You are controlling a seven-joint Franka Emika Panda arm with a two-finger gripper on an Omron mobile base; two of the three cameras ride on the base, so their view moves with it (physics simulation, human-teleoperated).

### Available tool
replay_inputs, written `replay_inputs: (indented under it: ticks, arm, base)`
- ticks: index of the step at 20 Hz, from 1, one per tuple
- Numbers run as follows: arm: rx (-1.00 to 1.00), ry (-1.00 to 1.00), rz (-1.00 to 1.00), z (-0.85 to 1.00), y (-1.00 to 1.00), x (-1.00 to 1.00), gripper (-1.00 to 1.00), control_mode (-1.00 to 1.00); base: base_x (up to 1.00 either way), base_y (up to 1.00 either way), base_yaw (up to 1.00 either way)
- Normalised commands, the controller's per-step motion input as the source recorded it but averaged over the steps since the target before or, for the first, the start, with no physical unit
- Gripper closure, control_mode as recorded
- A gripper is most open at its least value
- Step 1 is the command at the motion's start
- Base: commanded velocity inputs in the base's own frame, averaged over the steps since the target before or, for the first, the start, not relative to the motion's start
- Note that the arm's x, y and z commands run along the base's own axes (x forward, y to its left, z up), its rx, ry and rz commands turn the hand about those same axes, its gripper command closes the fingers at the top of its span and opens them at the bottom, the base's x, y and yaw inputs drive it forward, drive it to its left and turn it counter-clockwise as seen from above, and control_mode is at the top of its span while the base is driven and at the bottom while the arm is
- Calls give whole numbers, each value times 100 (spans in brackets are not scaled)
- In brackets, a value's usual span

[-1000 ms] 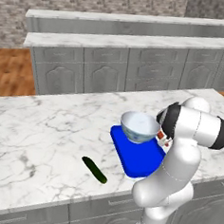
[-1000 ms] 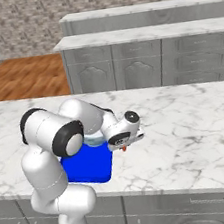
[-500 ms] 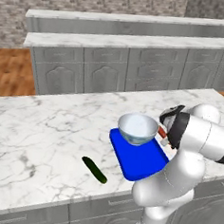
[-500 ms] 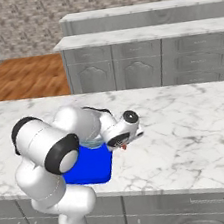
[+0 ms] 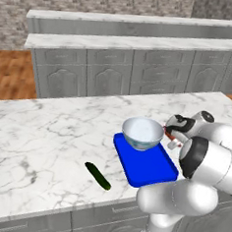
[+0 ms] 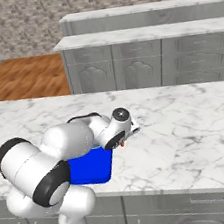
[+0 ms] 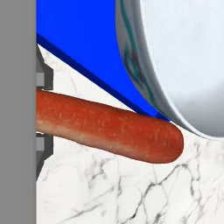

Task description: Place the two vegetables and bowl onto the tray for setting up a vegetable dip station.

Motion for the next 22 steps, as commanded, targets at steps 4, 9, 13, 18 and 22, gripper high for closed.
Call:
replay_inputs:
  ticks: [4, 9, 13, 18, 22]
  arm:
    - [-5, 6, -10, 24, -15, -10, 100, -100]
    - [-5, 4, -9, 27, -25, -21, 100, -100]
    - [-1, 5, -4, 16, -29, -38, 100, -100]
    - [0, 1, 1, 3, -11, -70, 100, -100]
    - [4, 2, 14, 3, -10, -31, 100, -100]
  base:
    - [0, 0, 0]
    - [0, 0, 0]
    - [0, 0, 0]
    - [0, 0, 0]
    - [0, 0, 0]
